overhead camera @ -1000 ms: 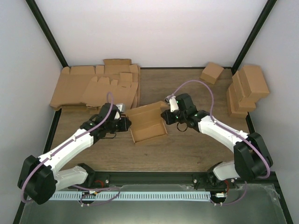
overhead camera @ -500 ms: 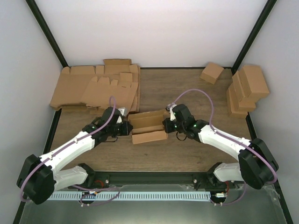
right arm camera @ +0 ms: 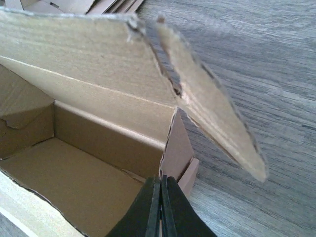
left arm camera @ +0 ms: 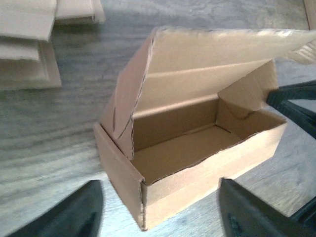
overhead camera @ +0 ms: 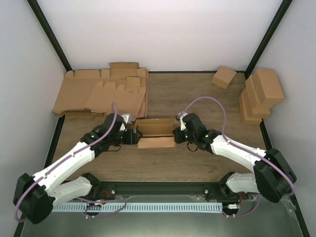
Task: Fold the paper box
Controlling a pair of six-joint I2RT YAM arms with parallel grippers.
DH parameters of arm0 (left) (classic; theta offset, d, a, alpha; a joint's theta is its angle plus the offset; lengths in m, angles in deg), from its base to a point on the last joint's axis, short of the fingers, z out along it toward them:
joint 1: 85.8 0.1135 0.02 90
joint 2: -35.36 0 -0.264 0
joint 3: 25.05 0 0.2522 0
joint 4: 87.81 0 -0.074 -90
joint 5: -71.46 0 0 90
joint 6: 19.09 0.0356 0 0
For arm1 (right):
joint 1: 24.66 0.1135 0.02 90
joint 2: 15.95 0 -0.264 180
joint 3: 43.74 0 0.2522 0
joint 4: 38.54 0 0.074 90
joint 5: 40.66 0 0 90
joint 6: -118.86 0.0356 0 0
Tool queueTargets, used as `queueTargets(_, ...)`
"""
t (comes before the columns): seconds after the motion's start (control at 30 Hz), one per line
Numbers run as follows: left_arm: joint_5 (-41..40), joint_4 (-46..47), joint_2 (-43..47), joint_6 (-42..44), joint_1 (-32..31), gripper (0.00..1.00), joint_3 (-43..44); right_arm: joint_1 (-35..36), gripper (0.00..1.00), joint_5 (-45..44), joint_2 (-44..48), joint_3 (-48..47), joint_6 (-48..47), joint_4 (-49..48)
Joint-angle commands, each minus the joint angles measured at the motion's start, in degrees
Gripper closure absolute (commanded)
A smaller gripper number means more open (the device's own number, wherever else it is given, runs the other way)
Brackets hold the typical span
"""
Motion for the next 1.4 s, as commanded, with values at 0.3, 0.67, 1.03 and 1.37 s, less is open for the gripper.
queueTargets(0.3, -3.27, -17.76, 6.24, 13.44, -0.17, 0.02, 19.56, 0.59, 0.99, -0.12, 2.62, 2.74, -4.44, -4.08)
queueTargets(0.67, 8.34, -15.10, -6.33, 32.85, -0.62, 0.12, 28.08, 0.95, 0.99, 1.23, 4.42, 3.98, -10.00, -6.50)
queueTargets(1.03, 3.11, -14.31, -18.72, 37.08, -9.74, 0.22, 30.39, 1.04, 0.99, 0.99, 4.36, 4.76, -11.65, -7.07)
queueTargets(1.37, 0.18, -14.78, -22.91, 36.77, -11.84, 0.55, 30.50, 1.47, 0.99, 1.55, 4.96, 5.67, -10.69, -6.31)
